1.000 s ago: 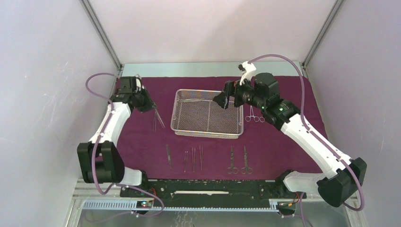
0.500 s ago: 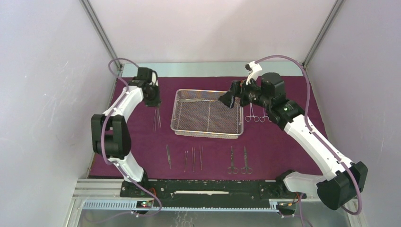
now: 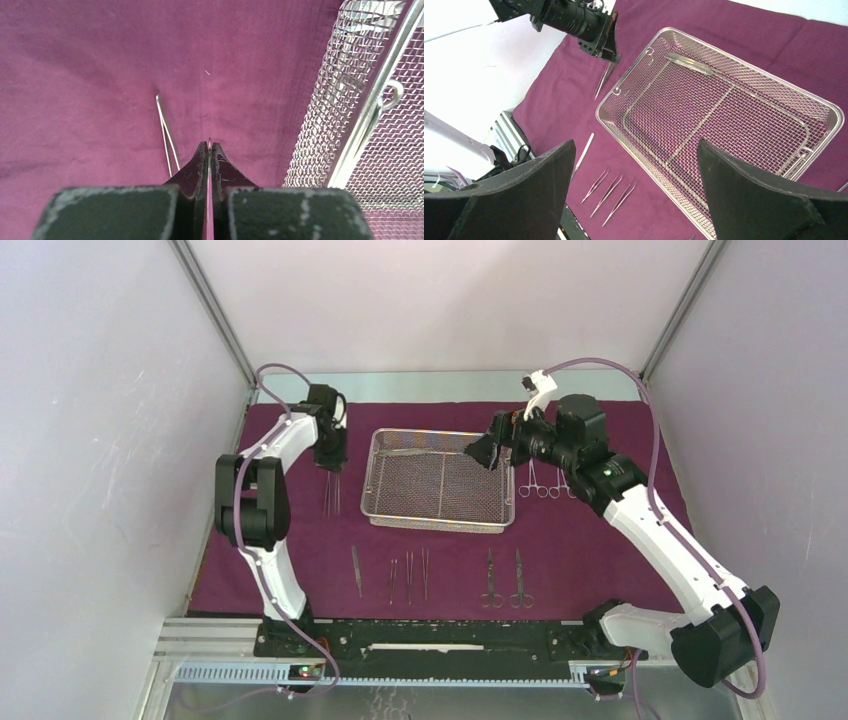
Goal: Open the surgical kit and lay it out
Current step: Place the medical item in the surgical kit.
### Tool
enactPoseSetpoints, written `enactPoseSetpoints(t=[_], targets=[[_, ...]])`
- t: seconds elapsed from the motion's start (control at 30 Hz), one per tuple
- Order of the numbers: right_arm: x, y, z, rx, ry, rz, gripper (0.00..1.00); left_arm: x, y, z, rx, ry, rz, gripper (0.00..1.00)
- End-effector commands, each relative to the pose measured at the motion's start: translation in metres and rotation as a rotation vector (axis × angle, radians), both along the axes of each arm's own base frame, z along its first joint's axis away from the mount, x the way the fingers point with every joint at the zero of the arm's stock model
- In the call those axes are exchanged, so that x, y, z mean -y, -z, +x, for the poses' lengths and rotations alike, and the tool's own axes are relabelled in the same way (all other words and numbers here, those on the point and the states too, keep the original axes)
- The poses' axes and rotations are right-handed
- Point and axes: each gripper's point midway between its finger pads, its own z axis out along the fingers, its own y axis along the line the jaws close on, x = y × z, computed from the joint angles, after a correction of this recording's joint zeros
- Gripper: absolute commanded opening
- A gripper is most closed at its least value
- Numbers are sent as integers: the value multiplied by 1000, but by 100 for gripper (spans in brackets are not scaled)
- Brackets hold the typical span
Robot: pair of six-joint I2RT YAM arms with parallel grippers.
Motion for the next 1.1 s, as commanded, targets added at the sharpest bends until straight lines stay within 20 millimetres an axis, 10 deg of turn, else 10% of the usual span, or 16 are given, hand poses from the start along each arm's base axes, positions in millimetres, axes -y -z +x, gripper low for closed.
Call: enactPoseSetpoints(t=[0.0,0.63,1.07], targets=[[3,-15,-2,43,-3,31,100,3,-4,15,20,15,20,0],[4,-15,-1,39,-3,35,100,-1,24,15,-70,11,61,10],[2,-12,0,30,-17,37,100,-3,8,24,-30,-11,72,30]])
